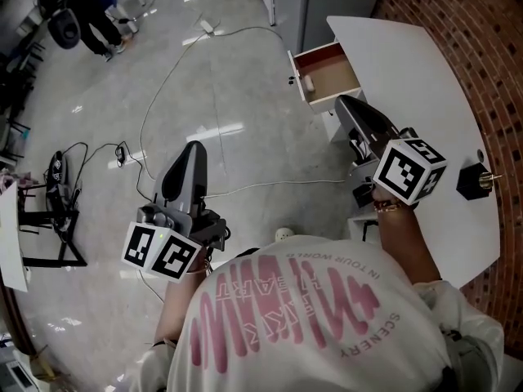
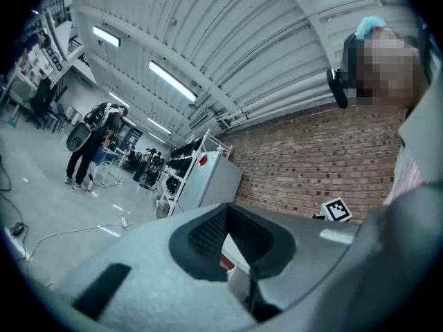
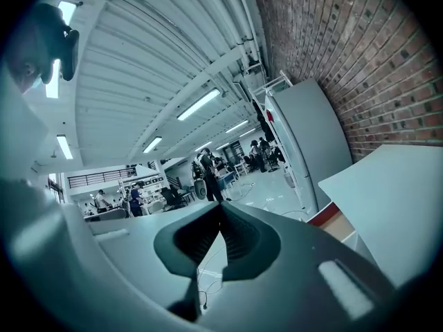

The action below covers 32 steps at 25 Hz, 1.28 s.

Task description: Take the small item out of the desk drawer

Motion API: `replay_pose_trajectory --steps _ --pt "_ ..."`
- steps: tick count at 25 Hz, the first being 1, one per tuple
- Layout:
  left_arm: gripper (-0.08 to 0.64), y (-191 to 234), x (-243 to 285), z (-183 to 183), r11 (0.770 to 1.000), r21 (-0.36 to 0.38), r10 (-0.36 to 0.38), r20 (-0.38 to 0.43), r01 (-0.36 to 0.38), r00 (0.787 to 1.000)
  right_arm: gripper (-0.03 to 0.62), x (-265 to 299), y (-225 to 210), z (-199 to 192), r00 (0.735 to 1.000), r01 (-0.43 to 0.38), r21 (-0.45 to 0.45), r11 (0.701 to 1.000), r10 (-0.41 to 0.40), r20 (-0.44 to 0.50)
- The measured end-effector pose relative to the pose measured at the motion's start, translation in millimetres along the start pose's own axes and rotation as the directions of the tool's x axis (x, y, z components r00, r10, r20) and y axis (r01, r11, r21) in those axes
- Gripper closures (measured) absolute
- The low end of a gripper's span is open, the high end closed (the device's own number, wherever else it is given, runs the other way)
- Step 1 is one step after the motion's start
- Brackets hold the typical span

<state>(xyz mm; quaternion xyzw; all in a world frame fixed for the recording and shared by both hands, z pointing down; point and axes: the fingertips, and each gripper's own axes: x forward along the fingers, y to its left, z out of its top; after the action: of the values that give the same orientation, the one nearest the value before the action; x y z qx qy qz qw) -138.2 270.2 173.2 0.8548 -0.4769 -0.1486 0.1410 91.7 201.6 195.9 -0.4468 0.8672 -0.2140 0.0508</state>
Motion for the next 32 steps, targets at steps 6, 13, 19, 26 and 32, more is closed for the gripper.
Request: replay_pose_trajectory --steps 6,13,19,26,32 --pt "0.557 -1 26 -5 1.0 0.001 -0.012 0.002 0.012 1.0 0.58 7 -21 8 1.0 -0.001 -0.004 1.0 0.001 0.011" --pt "0.557 -20 53 -4 0.997 0.054 -0.062 -0.018 0.063 0.998 0.58 4 -39 22 0.999 0.009 0.007 1.0 -0.009 0.046" --pt "0.557 -15 56 -23 0.999 0.022 -0.047 -0.064 0.049 0.997 0.58 2 -56 -5 0.999 0.035 0.049 0.998 -0.035 -0.007" --pt "0.557 -3 75 -37 0.998 -0.006 -0.063 -0.096 0.063 0.993 0.58 7 -80 -13 0.996 0.088 0.074 0.993 -0.086 -0.027" --pt "0.557 18 108 -47 0.995 -0.056 -0.084 -0.111 0.078 0.99 0.58 28 -103 -15 0.988 0.14 0.033 0.99 -0.138 -0.071"
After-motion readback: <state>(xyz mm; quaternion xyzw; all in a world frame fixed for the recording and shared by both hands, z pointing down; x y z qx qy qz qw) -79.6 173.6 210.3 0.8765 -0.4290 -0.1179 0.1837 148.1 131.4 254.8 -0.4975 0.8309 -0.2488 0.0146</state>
